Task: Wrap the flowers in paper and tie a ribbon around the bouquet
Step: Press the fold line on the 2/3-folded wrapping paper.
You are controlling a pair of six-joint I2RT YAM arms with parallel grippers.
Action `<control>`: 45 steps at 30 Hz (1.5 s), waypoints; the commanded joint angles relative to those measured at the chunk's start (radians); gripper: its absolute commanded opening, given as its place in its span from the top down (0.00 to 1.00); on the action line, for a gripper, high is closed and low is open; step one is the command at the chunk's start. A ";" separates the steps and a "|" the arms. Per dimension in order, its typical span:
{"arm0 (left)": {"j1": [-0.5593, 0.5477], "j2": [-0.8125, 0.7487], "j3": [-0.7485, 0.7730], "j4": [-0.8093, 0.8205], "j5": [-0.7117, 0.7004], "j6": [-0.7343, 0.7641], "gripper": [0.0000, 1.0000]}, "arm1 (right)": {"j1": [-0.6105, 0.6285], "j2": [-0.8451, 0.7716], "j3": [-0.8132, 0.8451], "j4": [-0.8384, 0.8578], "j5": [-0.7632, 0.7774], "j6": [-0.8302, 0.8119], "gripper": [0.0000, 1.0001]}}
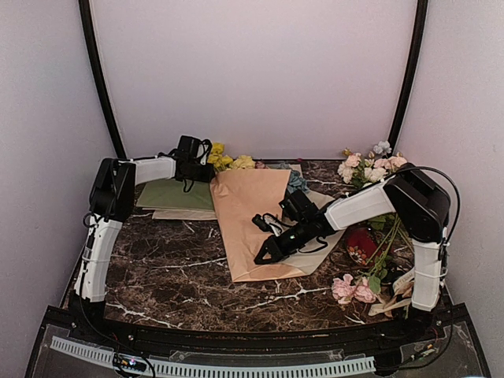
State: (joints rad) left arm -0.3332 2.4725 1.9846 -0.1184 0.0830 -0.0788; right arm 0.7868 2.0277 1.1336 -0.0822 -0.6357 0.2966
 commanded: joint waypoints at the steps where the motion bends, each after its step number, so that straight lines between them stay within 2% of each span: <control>1: 0.013 0.076 0.149 -0.130 -0.034 -0.013 0.76 | 0.010 0.082 -0.034 -0.169 0.106 -0.005 0.84; 6: 0.037 0.081 0.237 -0.192 -0.136 -0.043 0.76 | 0.012 0.079 -0.028 -0.174 0.110 -0.003 0.84; 10: 0.041 -0.021 0.214 -0.205 -0.183 -0.025 0.77 | 0.012 0.077 -0.024 -0.174 0.114 -0.004 0.84; 12: 0.023 -0.124 0.114 -0.158 -0.182 -0.004 0.77 | 0.012 0.076 -0.021 -0.175 0.116 -0.005 0.84; 17: -0.123 -0.431 -0.288 0.035 -0.226 0.072 0.76 | 0.011 0.074 -0.007 -0.176 0.127 -0.004 0.84; 21: -0.229 -0.609 -0.603 0.151 -0.104 0.037 0.75 | 0.012 0.069 0.006 -0.179 0.135 -0.001 0.83; 24: -0.275 -0.691 -0.749 0.215 -0.022 -0.038 0.75 | 0.013 0.056 0.003 -0.160 0.142 0.005 0.83; 26: -0.336 -0.706 -0.813 0.247 0.002 -0.038 0.75 | 0.013 0.043 -0.006 -0.137 0.145 0.013 0.83; 29: -0.391 -0.676 -0.831 0.240 -0.003 -0.013 0.75 | 0.013 0.031 -0.019 -0.092 0.144 0.029 0.83; 36: -0.428 -0.598 -0.823 0.253 -0.011 -0.030 0.76 | 0.013 0.002 -0.044 -0.027 0.136 0.081 0.83; 45: -0.482 -0.483 -0.795 0.226 -0.023 0.016 0.75 | 0.010 -0.132 -0.043 0.004 0.184 0.113 0.83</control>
State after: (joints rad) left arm -0.7902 1.9587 1.1744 0.1184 0.0669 -0.0875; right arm 0.7982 1.9678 1.1004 -0.0605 -0.5343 0.3870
